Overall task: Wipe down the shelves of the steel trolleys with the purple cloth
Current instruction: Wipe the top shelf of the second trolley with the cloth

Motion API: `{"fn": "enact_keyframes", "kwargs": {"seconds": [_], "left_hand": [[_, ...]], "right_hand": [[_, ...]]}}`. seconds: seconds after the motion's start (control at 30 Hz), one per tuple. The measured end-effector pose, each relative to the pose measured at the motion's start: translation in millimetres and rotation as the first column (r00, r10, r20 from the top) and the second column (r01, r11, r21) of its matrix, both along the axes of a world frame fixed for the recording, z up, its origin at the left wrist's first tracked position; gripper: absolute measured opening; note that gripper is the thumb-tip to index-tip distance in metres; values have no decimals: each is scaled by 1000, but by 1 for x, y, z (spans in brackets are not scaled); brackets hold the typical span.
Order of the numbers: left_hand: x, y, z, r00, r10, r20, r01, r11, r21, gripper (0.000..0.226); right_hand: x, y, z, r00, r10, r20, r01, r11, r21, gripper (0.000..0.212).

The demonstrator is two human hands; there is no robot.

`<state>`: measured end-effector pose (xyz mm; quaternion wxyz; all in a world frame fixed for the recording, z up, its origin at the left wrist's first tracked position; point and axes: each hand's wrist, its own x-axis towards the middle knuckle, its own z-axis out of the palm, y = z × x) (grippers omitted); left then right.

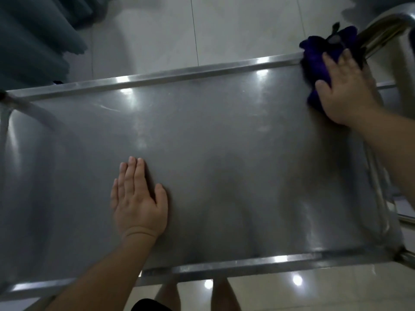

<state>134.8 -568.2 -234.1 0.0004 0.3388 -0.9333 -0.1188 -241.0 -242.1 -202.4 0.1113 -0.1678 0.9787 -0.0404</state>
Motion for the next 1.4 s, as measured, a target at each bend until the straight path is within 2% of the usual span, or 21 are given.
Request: {"fn": "enact_keyframes", "kwargs": {"seconds": [0.2,0.33,0.47,0.57,0.67,0.83,0.93,1.1,1.23,1.4], "left_hand": [[-6,-1,-1,1000,-25,-16,26,1000,16,72],[-8,-1,2,999,-4,-43,5,1000,21,72],[-8,-1,2,998,-8,-55,10,1000,20,72],[-7,-3,0,998,-14,-57,15,1000,22,72],[-5,-3,-1,999,-21,-47,22,1000,14,73],[-3,-1,-2,999,-40,-21,40,999,6,75],[-2,-1,-1,999,-45,-10,45,999,0,75],[-1,-2,1,999,-44,-7,44,999,-3,76],[-1,0,1,999,-41,4,41,999,-4,77],[-2,-2,-2,999,-47,13,47,999,0,75]], "right_hand": [[66,42,-10,991,-134,-15,132,989,-58,70],[151,68,-12,975,-214,-64,211,976,-55,67],[249,90,-9,960,-279,12,280,959,-37,68],[317,121,-6,972,-228,54,227,974,16,68],[337,145,-6,983,-150,110,142,987,80,66],[283,129,-8,989,107,103,-116,990,81,65],[219,80,-11,986,165,27,-166,985,40,65],[111,-6,-13,990,138,-22,-138,990,5,68],[34,-65,-14,999,42,-26,-42,999,0,70],[11,-83,-15,1000,-19,-14,18,1000,-10,72]]}}
